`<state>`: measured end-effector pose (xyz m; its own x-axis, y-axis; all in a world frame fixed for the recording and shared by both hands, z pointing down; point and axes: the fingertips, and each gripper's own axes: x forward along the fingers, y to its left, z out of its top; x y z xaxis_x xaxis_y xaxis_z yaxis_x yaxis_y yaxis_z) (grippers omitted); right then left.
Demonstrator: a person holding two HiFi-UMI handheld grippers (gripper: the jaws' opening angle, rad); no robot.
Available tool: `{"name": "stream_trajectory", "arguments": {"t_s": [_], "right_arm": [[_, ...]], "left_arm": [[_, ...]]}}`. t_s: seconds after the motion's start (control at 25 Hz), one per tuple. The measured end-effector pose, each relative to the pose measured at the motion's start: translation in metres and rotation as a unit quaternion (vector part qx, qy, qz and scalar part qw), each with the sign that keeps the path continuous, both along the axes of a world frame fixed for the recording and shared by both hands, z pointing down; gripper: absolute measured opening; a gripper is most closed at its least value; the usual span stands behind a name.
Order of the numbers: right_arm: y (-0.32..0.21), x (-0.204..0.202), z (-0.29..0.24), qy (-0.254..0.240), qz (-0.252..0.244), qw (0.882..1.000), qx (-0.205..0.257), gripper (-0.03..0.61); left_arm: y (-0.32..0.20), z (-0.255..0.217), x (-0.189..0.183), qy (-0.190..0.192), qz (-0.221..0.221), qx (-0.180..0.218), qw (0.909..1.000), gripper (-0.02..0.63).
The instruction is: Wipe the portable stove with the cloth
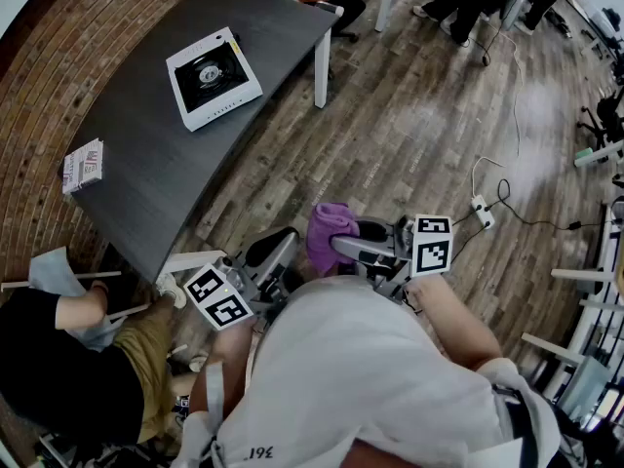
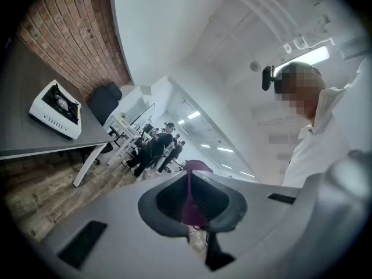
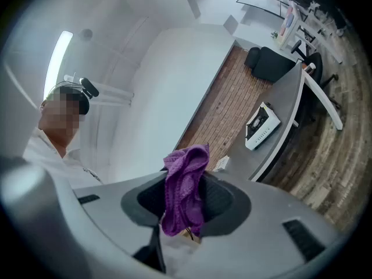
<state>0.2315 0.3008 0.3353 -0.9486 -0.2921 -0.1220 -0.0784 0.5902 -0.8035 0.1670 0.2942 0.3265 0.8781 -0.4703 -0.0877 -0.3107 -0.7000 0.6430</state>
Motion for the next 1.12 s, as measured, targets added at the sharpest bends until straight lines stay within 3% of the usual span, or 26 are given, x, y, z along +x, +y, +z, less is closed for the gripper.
{"name": "stream_trajectory", "arguments": {"t_s": [0.56,1.12], "right_arm": [[-0.004,0.011,0.004,0.003,0.013,1.0,-0.018,0.146],[-0.017,0.056,0.032,0.054,0.032,0.997,-0.05,0.146]], "left_arm": [[0.001,-0.001,0.003,0.002,-0.01,-0.004,0.9999,0.023],[-0.002,0.017,0.035,0.017,-0.046,-0.027,0.9984,0.023]]}}
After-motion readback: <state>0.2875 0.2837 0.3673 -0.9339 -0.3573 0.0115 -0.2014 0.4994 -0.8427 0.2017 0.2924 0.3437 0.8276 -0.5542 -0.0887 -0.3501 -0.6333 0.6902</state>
